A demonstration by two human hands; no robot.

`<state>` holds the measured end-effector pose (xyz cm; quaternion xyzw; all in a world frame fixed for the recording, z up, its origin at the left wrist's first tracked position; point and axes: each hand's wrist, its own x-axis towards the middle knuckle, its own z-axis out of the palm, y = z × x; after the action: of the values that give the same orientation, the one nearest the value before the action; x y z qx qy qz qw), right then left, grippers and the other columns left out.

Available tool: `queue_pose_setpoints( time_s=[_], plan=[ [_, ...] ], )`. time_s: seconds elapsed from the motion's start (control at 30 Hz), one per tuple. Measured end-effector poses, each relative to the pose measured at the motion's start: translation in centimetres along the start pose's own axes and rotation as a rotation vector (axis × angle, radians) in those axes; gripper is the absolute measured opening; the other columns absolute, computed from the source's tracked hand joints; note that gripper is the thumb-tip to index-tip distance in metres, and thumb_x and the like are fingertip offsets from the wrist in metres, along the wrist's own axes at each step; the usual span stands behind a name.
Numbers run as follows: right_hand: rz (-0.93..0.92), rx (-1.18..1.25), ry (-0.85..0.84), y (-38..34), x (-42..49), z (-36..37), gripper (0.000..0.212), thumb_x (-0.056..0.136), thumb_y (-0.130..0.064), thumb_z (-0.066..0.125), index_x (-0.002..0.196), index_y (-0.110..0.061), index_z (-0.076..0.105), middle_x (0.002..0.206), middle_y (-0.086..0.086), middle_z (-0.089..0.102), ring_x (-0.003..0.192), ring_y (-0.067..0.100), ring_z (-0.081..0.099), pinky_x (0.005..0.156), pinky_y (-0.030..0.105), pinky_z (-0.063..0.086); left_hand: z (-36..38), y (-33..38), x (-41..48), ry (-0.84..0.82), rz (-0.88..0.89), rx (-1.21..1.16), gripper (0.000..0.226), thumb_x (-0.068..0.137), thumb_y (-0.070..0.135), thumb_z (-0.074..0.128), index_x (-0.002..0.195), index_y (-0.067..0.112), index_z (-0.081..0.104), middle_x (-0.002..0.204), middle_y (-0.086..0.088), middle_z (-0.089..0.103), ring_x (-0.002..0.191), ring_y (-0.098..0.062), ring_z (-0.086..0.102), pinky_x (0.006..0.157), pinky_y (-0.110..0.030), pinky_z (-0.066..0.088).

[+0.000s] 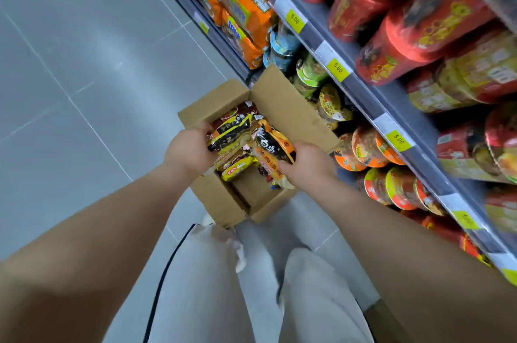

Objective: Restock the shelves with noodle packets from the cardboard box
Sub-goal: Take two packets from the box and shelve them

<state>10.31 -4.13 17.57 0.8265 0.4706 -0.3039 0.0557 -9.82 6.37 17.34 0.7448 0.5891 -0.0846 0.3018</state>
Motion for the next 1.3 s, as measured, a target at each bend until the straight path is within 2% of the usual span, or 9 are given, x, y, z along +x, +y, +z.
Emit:
queue_pose_setpoints(
  time_s=[0.1,0.3,0.43,0.57,0.7,0.8,0.97,1.13,1.3],
  plan=[
    [0.071,0.049,0.027,-2.4,-5.3,-6.5,0.034,0.084,-0.043,0.057,0.099,-0.012,0.055,0.095,0.007,0.062,0.087,0.03,0.059,0.062,0.03,0.041,-7.0,2.0,-3.8,-0.018,0.027,-0.037,0.04,0.075,0.014,0.062,0.115,0.017,0.055,0.087,-0.009,0.068,0.079,-0.031,0.063,0.069,-0.037,0.054],
    [0.113,0.115,0.159,-5.1,-13.0,-13.3,0.036,0.082,-0.045,0.06,0.097,-0.013,0.054,0.089,0.006,0.061,0.084,0.029,0.06,0.063,0.031,0.047,-15.1,4.2,-9.4,-0.006,0.127,-0.014,0.039,0.078,0.018,0.062,0.115,0.015,0.052,0.091,-0.012,0.065,0.084,-0.033,0.06,0.068,-0.037,0.052],
    [0.102,0.136,0.264,-5.8,-17.0,-14.8,0.027,0.083,-0.042,0.06,0.092,-0.018,0.051,0.077,0.0,0.056,0.072,0.024,0.055,0.053,0.028,0.037,-17.5,4.7,-12.0,0.04,0.2,-0.002,0.038,0.078,0.018,0.064,0.114,0.014,0.052,0.09,-0.009,0.065,0.083,-0.03,0.06,0.069,-0.036,0.051],
    [0.064,0.206,0.368,-6.2,-21.1,-14.9,0.022,0.083,-0.039,0.06,0.087,-0.02,0.051,0.074,-0.003,0.055,0.073,0.024,0.058,0.053,0.028,0.037,-19.3,4.5,-15.8,0.119,0.262,-0.005,0.036,0.082,0.021,0.065,0.114,0.013,0.053,0.086,-0.005,0.062,0.072,-0.022,0.052,0.063,-0.03,0.043],
    [0.031,0.19,0.484,-7.3,-24.0,-14.4,0.027,0.087,-0.041,0.057,0.098,-0.016,0.054,0.078,-0.002,0.054,0.073,0.024,0.056,0.056,0.029,0.037,-20.3,3.1,-19.4,0.213,0.25,-0.06,0.039,0.086,0.024,0.064,0.121,0.014,0.05,0.086,-0.004,0.06,0.065,-0.018,0.051,0.061,-0.028,0.039],
    [-0.001,0.201,0.535,-9.2,-25.8,-14.5,0.031,0.09,-0.038,0.056,0.109,-0.014,0.054,0.09,0.003,0.06,0.08,0.026,0.06,0.06,0.031,0.042,-21.3,1.0,-21.6,0.278,0.216,-0.132,0.039,0.087,0.024,0.063,0.123,0.017,0.051,0.084,-0.002,0.06,0.055,-0.01,0.049,0.059,-0.026,0.037],
    [-0.055,0.215,0.606,-14.4,-26.3,-15.8,0.022,0.089,-0.035,0.057,0.09,-0.015,0.05,0.073,0.0,0.053,0.072,0.025,0.055,0.054,0.031,0.037,-25.0,-2.8,-22.7,0.338,0.232,-0.157,0.036,0.088,0.026,0.063,0.121,0.02,0.052,0.082,0.004,0.055,0.049,0.003,0.044,0.045,-0.018,0.031],
    [-0.103,0.179,0.691,-22.6,-24.0,-17.9,0.021,0.09,-0.031,0.056,0.087,-0.015,0.043,0.071,-0.003,0.045,0.069,0.023,0.046,0.057,0.031,0.037,-31.0,-7.3,-20.0,0.391,0.238,-0.207,0.038,0.089,0.028,0.063,0.123,0.018,0.051,0.088,0.0,0.057,0.053,-0.008,0.05,0.045,-0.023,0.03],
    [-0.061,0.194,0.775,-33.9,-20.2,-20.6,0.017,0.089,-0.024,0.056,0.087,-0.014,0.043,0.07,-0.003,0.042,0.069,0.023,0.046,0.049,0.03,0.029,-40.1,-13.1,-13.5,0.45,0.303,-0.249,0.04,0.086,0.024,0.066,0.124,0.018,0.053,0.103,-0.008,0.065,0.082,-0.026,0.058,0.065,-0.029,0.042]
  ],
)
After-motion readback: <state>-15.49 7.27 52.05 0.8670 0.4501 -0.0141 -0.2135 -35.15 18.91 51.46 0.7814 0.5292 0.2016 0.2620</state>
